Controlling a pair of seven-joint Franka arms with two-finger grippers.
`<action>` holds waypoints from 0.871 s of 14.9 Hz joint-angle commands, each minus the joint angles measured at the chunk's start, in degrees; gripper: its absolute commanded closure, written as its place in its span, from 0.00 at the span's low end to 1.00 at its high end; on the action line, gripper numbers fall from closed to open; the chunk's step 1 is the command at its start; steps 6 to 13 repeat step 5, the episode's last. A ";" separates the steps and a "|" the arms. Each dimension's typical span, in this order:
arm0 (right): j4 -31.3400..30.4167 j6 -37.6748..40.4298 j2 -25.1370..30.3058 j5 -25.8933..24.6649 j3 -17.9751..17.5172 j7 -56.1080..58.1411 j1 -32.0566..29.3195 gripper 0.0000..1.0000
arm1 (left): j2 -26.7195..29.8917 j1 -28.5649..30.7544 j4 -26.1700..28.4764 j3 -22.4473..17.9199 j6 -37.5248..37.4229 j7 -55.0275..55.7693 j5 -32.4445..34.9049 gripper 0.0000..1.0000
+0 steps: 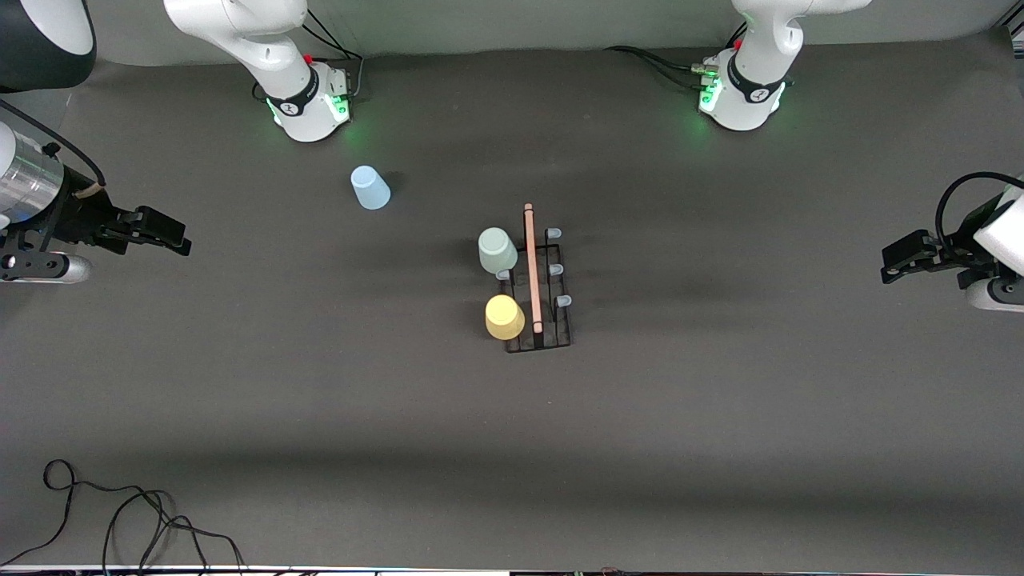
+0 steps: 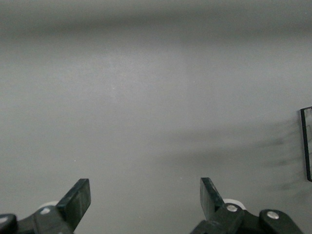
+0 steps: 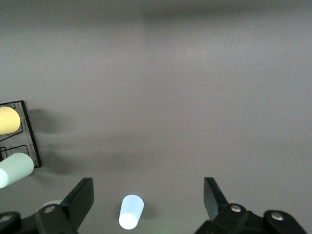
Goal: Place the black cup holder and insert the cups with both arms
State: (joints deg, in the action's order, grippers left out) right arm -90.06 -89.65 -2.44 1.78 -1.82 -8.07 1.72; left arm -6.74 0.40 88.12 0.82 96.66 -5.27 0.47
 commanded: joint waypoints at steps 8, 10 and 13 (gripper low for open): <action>-0.47 0.53 1.03 -1.17 -0.29 0.69 0.39 0.00 | 0.06 0.04 0.04 -0.03 0.55 -0.18 0.76 0.00; -0.47 0.53 1.03 -1.17 -0.29 0.69 0.39 0.00 | 0.06 0.04 0.04 -0.03 0.55 -0.18 0.76 0.00; -0.47 0.53 1.03 -1.17 -0.29 0.69 0.39 0.00 | 0.06 0.04 0.04 -0.03 0.55 -0.18 0.76 0.00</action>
